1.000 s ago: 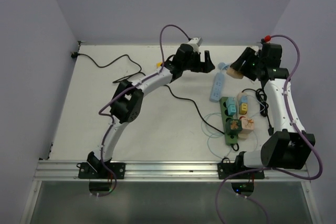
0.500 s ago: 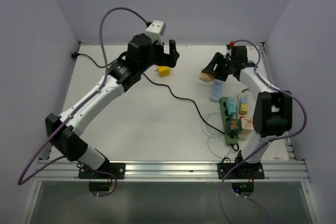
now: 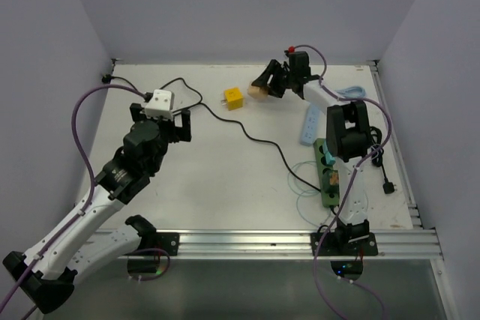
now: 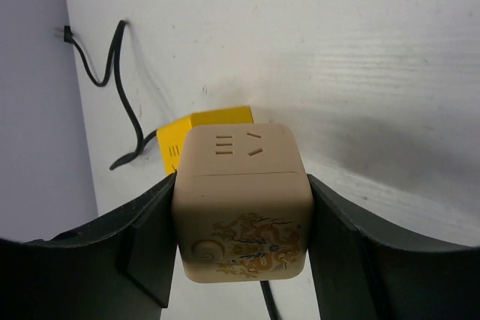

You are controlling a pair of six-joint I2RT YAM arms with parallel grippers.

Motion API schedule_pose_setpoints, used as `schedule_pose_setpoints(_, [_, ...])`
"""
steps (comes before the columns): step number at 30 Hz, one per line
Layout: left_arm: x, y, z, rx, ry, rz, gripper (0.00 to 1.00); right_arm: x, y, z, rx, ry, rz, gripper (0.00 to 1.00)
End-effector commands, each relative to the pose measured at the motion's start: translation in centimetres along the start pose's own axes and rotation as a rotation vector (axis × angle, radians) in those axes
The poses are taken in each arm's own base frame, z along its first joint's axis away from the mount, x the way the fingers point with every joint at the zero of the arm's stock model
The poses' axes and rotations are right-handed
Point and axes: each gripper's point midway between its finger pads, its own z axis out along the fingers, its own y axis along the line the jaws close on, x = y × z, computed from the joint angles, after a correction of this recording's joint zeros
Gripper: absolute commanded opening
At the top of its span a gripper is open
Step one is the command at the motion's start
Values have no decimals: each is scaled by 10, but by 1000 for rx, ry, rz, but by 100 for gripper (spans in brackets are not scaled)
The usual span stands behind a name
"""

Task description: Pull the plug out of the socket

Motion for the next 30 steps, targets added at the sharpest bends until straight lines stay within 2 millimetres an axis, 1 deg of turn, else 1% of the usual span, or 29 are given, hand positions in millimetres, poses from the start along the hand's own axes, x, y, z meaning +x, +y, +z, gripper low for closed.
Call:
schedule_pose_setpoints(1, [-4, 19, 4, -110, -71, -6, 100, -17, 32, 16, -105, -31, 43, 36])
schedule_pose_setpoints(2, [-3, 20, 3, -110, -78, -12, 100, -18, 29, 25, -104, -27, 53, 36])
schedule_pose_setpoints(4, [4, 21, 4, -115, -68, -8, 100, -17, 30, 29, -111, -20, 66, 36])
schedule_pose_setpoints(5, [4, 21, 4, -117, -70, -14, 100, -15, 27, 34, -104, -17, 70, 36])
schedule_pose_setpoints(7, [9, 17, 5, -99, -73, -18, 100, -12, 25, 37, -99, -15, 70, 38])
schedule_pose_setpoints(10, [14, 16, 6, -96, -54, -9, 100, -4, 16, 43, -87, 1, 79, 37])
schedule_pose_setpoints(12, [15, 14, 6, -86, -50, -11, 100, 1, 11, 45, -76, 11, 82, 39])
schedule_pose_setpoints(13, [15, 14, 6, -83, -51, -12, 100, 3, 8, 44, -72, 11, 83, 42])
schedule_pose_setpoints(14, [14, 14, 5, -80, -53, -12, 100, 8, 2, 44, -59, 19, 91, 53])
schedule_pose_setpoints(15, [15, 14, 5, -78, -52, -12, 100, 10, 0, 44, -51, 22, 91, 57])
schedule_pose_setpoints(16, [16, 13, 5, -77, -51, -10, 100, 12, -3, 43, -36, 24, 93, 65])
schedule_pose_setpoints(17, [15, 13, 5, -72, -53, -11, 100, 15, -8, 43, -18, 31, 99, 68])
schedule_pose_setpoints(21, [16, 11, 6, -64, -49, -8, 100, 25, -17, 38, 30, 63, 109, 72])
schedule_pose_setpoints(22, [16, 10, 6, -60, -48, -8, 100, 25, -19, 36, 38, 64, 113, 76])
schedule_pose_setpoints(24, [17, 10, 6, -60, -45, -5, 100, 25, -20, 33, 42, 63, 113, 78])
schedule_pose_setpoints(25, [18, 10, 7, -62, -42, -3, 100, 26, -22, 30, 53, 69, 114, 83])
schedule_pose_setpoints(28, [18, 9, 7, -57, -41, -3, 100, 21, -24, 22, 70, 62, 107, 90])
schedule_pose_setpoints(30, [19, 7, 7, -48, -38, 1, 100, 17, -27, 14, 79, 51, 111, 89])
